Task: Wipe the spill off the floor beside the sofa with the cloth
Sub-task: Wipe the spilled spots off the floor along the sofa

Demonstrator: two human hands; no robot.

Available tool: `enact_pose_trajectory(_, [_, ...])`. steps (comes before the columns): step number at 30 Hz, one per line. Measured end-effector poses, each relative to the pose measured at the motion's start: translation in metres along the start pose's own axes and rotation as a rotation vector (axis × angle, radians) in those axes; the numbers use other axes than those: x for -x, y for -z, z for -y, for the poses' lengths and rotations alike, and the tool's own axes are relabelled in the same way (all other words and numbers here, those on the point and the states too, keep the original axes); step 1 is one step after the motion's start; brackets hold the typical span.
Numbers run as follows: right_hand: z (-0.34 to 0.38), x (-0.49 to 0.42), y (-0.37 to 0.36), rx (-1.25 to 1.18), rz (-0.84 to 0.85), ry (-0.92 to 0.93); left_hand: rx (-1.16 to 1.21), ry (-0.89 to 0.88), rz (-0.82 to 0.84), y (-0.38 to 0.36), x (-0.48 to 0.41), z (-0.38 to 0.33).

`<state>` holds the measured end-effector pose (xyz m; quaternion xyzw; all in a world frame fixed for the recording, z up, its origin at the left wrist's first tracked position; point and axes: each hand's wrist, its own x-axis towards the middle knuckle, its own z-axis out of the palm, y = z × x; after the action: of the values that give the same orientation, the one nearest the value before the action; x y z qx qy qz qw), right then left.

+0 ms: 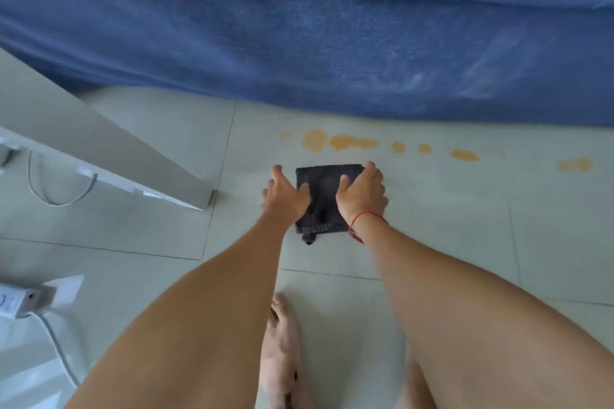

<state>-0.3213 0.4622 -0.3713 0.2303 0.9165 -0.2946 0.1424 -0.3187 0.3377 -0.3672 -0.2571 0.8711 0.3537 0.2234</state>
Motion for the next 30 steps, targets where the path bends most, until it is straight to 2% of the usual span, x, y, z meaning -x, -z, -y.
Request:
enact_pose_trajectory(5, [-0.019, -0.002, -0.045, 0.356, 0.040, 0.490, -0.266, -0.036, -0.120, 0.004, -0.047, 0.034])
enact_pose_trajectory(7, [-0.026, 0.001, -0.062, 0.403, 0.044, 0.575, -0.364, -0.050, -0.122, 0.008, -0.065, 0.048])
enact_pose_trajectory(10, [-0.037, -0.001, -0.081, 0.399, 0.042, 0.549, -0.439, -0.049, -0.076, 0.007, -0.079, 0.068])
enact_pose_trajectory(14, [-0.045, -0.011, -0.088, 0.375, -0.060, 0.528, -0.415, -0.082, -0.051, 0.004, -0.083, 0.077])
enact_pose_trajectory(22, [-0.010, -0.054, -0.088, 0.369, -0.135, 0.325, -0.402, -0.068, 0.054, 0.011, -0.090, 0.079])
enact_pose_trajectory(26, [0.020, -0.064, -0.101, 0.370, -0.101, 0.345, -0.407, -0.054, 0.073, 0.012, -0.091, 0.077])
enact_pose_trajectory(30, [0.025, -0.048, -0.108, 0.398, -0.014, 0.477, -0.406, -0.040, 0.101, 0.015, -0.091, 0.075])
